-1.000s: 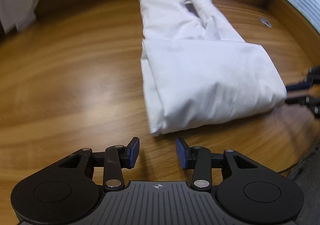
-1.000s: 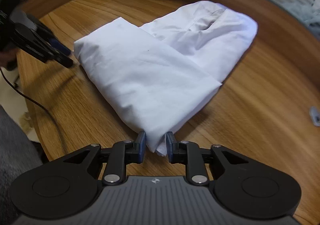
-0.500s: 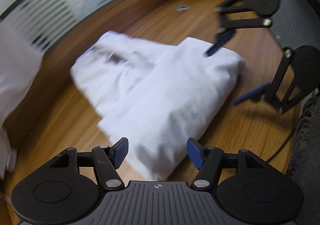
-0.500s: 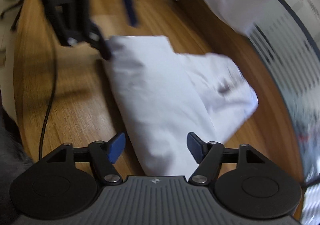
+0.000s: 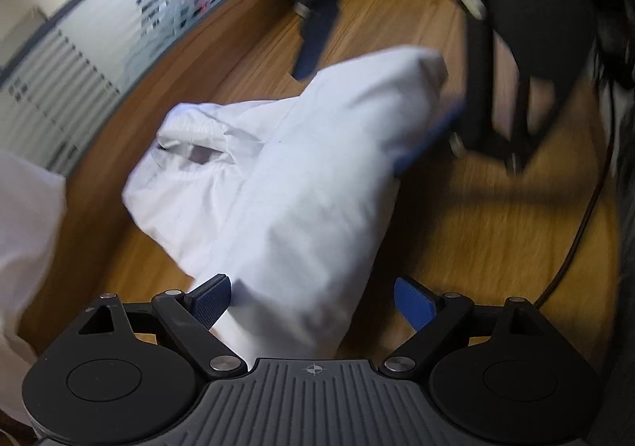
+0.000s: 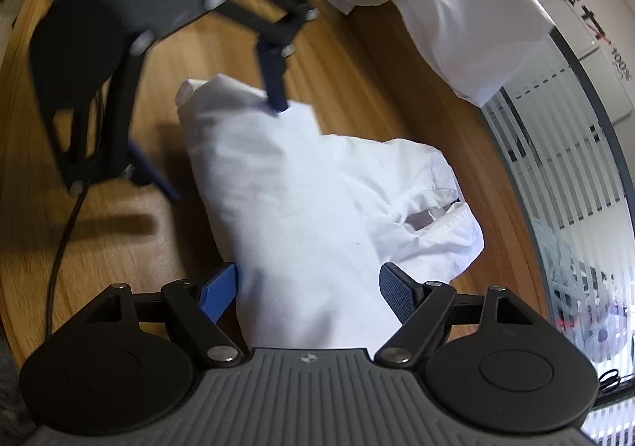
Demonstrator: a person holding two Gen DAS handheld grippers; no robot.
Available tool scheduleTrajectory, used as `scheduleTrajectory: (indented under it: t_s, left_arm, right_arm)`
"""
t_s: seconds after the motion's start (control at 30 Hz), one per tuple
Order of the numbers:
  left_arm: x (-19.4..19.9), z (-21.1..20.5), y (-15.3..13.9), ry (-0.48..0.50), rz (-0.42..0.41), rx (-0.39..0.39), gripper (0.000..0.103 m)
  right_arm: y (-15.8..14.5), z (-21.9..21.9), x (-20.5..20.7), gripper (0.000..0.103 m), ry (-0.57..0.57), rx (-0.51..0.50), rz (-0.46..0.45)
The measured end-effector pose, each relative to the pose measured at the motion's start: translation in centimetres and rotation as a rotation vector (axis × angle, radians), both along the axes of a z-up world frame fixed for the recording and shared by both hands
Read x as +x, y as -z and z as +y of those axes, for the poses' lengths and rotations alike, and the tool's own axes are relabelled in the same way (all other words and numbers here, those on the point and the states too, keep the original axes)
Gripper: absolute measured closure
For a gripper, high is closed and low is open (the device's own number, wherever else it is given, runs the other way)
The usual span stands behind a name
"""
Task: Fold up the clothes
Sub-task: 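Fold the bundle over toward the collar with the right gripper while the left gripper holds it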
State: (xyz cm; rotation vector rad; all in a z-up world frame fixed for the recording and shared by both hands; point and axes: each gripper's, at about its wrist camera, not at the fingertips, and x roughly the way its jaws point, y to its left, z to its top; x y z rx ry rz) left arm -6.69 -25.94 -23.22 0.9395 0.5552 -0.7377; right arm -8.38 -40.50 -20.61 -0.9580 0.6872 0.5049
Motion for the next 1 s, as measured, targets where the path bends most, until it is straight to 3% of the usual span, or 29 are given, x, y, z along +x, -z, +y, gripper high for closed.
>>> scheduleTrajectory:
  t_s: [0.03, 0.1, 0.13, 0.23, 0.5, 0.53, 0.6, 0.7, 1.0]
  left_arm:
    - [-0.1, -0.1, 0.4, -0.009, -0.035, 0.022, 0.013]
    - [0.1, 0.0, 1.0, -0.049, -0.076, 0.046, 0.031]
    - [0.5, 0.3, 0.8, -0.074, -0.056, 0.026, 0.031]
    - [1.8, 1.1, 0.0, -0.151, 0.037, -0.054, 0.046]
    - [3.3, 1.9, -2.9, -0.272, 0.140, -0.158, 0.056]
    - [3.5, 2.0, -3.4, -0.291, 0.156, -0.179, 0.056]
    - [3.9, 2.2, -4.3, -0.321, 0.181, -0.221, 0.056]
    - [4.4, 2.3, -5.3, -0.340, 0.195, -0.246, 0.056]
    - [8.6, 2.7, -8.2, -0.359, 0.233, -0.317, 0.055]
  right_arm:
    - [-0.4, -0.2, 0.4, 0.020, 0.008, 0.016, 0.009]
    - [-1.0, -0.6, 0.9, 0.020, 0.021, 0.045, 0.023]
    - [-1.2, -0.8, 1.1, 0.020, 0.025, 0.057, 0.030]
    - [-1.2, -1.5, 1.0, 0.017, 0.011, 0.059, 0.029]
    - [1.5, -4.6, -0.5, 0.014, -0.073, -0.062, 0.054]
    - [1.7, -4.9, -0.7, 0.016, -0.084, -0.078, 0.049]
    - [1.6, -5.4, -0.6, 0.049, -0.097, -0.087, 0.058]
    - [0.7, -6.1, 0.1, 0.070, -0.103, -0.073, 0.090]
    - [-5.0, -10.1, 6.9, 0.075, 0.045, 0.236, 0.282]
